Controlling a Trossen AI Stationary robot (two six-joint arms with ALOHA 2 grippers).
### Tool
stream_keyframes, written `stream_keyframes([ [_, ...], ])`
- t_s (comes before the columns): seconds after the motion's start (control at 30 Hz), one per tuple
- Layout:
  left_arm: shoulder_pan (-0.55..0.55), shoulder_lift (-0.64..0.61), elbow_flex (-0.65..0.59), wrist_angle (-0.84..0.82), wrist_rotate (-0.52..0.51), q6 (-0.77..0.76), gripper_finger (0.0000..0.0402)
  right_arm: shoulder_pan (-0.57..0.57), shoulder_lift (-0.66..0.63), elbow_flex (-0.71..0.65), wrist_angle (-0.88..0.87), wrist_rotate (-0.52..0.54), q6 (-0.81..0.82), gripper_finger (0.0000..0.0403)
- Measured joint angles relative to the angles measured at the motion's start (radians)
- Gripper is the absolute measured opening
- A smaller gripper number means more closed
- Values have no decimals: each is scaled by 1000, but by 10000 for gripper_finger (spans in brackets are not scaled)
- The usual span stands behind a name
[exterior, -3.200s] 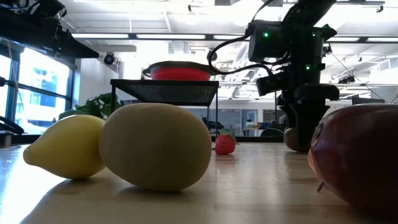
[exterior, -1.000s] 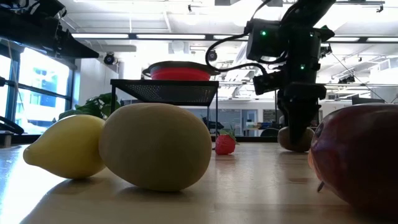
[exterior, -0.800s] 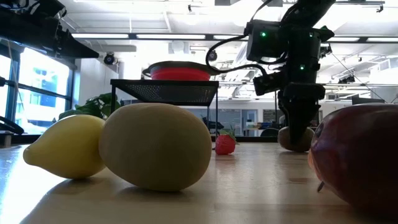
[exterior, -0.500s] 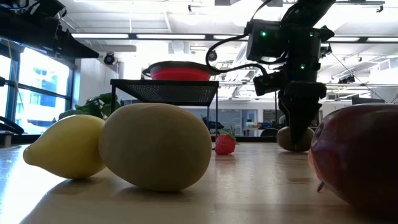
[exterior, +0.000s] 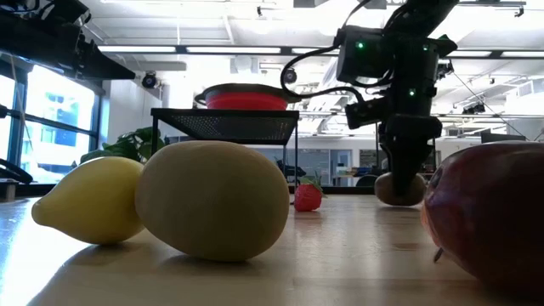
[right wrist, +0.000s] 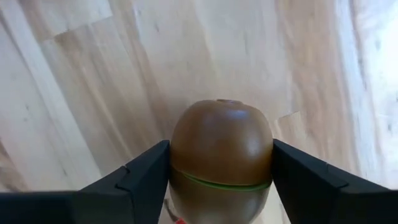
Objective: Pick & Place Fruit
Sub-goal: Put the top kiwi into the red strainer bowl
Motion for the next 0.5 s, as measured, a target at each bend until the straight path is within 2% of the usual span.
stream_keyframes([
  [0.2, 0, 0, 0, 0, 0, 0, 0, 0, 0, 0, 42, -21, 0, 270],
  [0.43, 0, 0, 0, 0, 0, 0, 0, 0, 0, 1, 57, -30, 0, 228],
  [0.5, 0, 0, 0, 0, 0, 0, 0, 0, 0, 1, 54, -30, 0, 227],
])
